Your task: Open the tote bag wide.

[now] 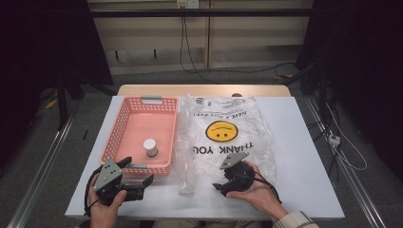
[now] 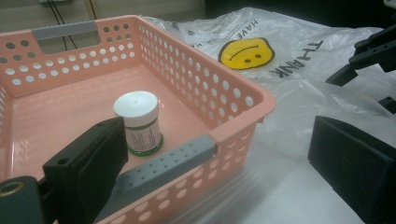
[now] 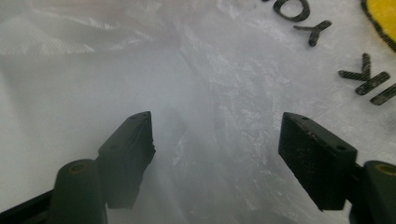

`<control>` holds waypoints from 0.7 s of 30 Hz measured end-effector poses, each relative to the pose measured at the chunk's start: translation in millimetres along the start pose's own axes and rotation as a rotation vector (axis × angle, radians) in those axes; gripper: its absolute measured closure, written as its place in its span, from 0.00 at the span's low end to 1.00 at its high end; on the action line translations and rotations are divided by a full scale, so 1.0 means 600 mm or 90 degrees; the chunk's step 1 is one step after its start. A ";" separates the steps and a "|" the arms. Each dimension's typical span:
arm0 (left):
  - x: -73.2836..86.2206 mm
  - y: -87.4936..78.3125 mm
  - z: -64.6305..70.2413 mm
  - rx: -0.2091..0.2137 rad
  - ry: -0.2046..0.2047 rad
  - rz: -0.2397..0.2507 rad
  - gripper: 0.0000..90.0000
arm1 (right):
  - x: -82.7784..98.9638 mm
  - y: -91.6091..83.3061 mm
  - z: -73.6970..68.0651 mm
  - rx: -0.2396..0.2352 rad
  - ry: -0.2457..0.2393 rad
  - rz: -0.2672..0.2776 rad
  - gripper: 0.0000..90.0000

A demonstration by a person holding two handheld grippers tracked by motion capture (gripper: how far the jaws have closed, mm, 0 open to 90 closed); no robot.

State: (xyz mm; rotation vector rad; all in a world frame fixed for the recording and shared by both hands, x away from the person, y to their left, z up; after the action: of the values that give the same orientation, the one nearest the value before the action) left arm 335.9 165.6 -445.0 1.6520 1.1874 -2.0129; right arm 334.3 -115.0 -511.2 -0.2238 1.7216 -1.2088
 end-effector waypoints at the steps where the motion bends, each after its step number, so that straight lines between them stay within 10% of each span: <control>1: 0.000 0.000 0.000 -0.001 0.001 0.002 0.05 | 0.001 0.001 0.001 0.004 -0.001 -0.005 0.36; 11: -0.001 -0.002 0.000 0.001 0.004 0.006 0.05 | -0.003 -0.007 0.021 0.042 -0.002 0.016 0.71; 21: -0.002 -0.003 0.000 0.002 0.002 0.007 0.05 | 0.020 -0.015 0.022 0.032 -0.001 -0.007 0.64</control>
State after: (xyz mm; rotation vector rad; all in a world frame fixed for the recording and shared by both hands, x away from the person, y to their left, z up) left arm 335.0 166.2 -443.5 1.6603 1.1729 -2.0077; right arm 335.4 -134.5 -511.6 -0.2042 1.6895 -1.2575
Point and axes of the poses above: each handheld gripper's, and its own axes: y roughly forward along the jaws, x roughly out of its underside, z roughly to its right, the point moved 8 cm from there along y, roughly forward along the jaws, and after that the axes turned 1 degree about y, right-handed, at the moved point
